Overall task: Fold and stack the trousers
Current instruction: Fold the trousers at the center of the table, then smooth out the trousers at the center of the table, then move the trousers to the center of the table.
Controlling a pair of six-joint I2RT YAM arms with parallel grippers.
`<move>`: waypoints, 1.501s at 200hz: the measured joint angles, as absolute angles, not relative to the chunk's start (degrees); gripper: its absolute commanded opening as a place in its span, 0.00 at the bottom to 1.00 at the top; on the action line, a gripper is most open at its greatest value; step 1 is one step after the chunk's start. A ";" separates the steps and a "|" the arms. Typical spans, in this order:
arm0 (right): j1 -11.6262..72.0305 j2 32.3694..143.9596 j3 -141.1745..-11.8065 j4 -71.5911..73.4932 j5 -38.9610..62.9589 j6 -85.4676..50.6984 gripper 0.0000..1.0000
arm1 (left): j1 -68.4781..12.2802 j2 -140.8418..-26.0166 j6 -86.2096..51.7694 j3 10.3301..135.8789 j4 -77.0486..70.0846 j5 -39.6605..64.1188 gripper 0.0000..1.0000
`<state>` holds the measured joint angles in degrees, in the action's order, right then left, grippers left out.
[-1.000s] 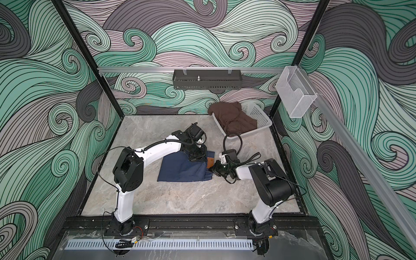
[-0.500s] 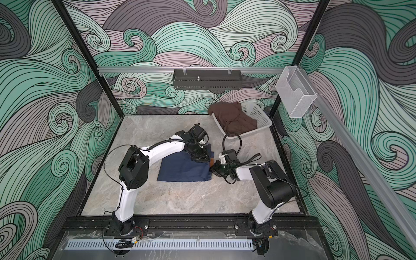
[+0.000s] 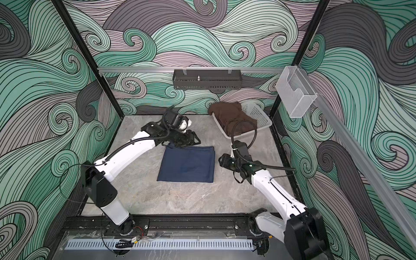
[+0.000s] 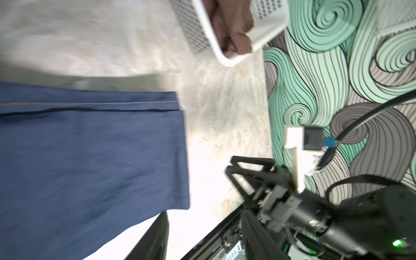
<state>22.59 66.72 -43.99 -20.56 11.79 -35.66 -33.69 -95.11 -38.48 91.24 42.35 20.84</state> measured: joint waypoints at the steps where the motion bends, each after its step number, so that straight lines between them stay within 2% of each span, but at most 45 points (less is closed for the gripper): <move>1: 22.61 66.96 -44.12 -20.58 11.94 -35.66 0.40 | -33.47 -94.91 -38.44 90.94 42.30 20.84 0.55; 28: 24.34 75.59 -47.20 -18.52 17.26 -34.33 0.22 | -25.36 -95.13 -35.24 83.40 42.85 21.41 0.53; 40: 24.86 78.96 -47.48 -16.93 19.57 -34.48 0.18 | -22.46 -97.82 -33.71 82.89 43.59 22.20 0.51; 55: 25.06 83.11 -47.90 -15.14 21.69 -34.48 0.16 | -19.51 -102.78 -31.31 84.73 45.95 24.18 0.48; 107: 21.28 92.16 -47.11 -8.80 24.77 -33.89 0.16 | -13.39 -116.14 -26.24 90.94 50.22 25.61 0.46; 168: 18.04 96.33 -45.47 -8.29 25.36 -31.42 0.25 | -9.89 -126.26 -23.44 97.95 55.90 26.09 0.50; 182: 18.22 95.50 -45.50 -8.86 25.52 -30.50 0.33 | -9.89 -126.06 -23.05 98.13 56.88 25.98 0.52; 194: 18.46 94.06 -45.65 -10.31 25.26 -29.32 0.44 | -9.89 -125.08 -22.81 97.73 57.01 25.74 0.54; 208: 19.07 91.22 -46.09 -12.78 24.25 -28.12 0.52 | -9.93 -121.91 -22.59 96.14 57.25 25.10 0.59; 232: 20.58 85.60 -47.16 -16.25 22.28 -26.55 0.60 | -10.28 -110.65 -22.41 91.74 57.76 22.94 0.65; 272: 23.05 81.43 -47.07 -19.64 19.70 -25.32 0.67 | -14.85 -90.70 -22.35 83.24 57.34 17.21 0.67; 300: 24.99 83.81 -45.67 -19.44 19.05 -25.61 0.67 | -17.72 -86.37 -23.16 73.95 56.86 15.42 0.67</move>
